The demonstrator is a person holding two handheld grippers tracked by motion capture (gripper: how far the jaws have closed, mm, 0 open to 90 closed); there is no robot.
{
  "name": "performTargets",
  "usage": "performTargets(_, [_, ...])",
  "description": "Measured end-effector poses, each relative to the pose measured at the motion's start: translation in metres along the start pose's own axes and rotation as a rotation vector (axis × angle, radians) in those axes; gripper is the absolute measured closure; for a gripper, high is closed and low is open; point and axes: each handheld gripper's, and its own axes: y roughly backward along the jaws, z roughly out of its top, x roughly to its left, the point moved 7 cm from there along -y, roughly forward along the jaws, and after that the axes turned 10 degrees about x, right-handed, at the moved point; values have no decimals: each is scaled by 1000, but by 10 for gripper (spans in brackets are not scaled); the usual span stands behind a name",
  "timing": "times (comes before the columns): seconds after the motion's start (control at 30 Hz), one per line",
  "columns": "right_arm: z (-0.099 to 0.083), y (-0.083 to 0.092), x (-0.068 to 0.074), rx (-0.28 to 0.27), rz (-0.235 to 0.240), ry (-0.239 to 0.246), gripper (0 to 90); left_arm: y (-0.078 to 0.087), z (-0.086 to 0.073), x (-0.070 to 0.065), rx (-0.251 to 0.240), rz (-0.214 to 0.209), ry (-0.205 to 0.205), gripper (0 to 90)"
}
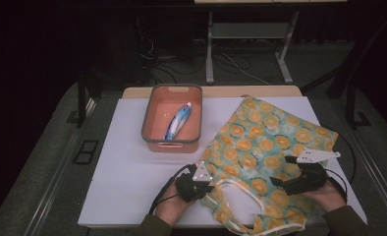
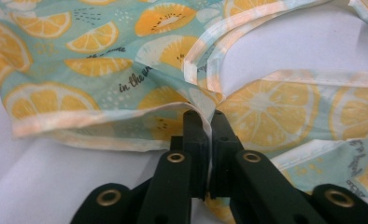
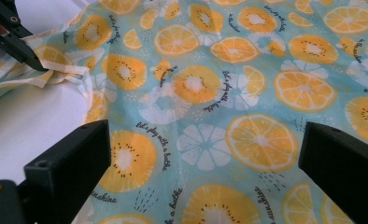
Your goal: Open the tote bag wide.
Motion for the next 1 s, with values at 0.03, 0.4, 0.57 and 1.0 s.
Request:
performTargets(0.03, [0,0,0,1,0,-1,23,0,0,1,0,-2,0,889])
performTargets(0.4, [0,-1,-1,2,-1,-5,23,-3,20,45,-34,95,42,890])
performTargets(0.57, [0,-1,-1,2,1,-6,23,-3,23,62,-69,76,100,885])
performTargets(1.0, [6,-1,8,12,37,5,23,42,2,58,-201,33,147,430])
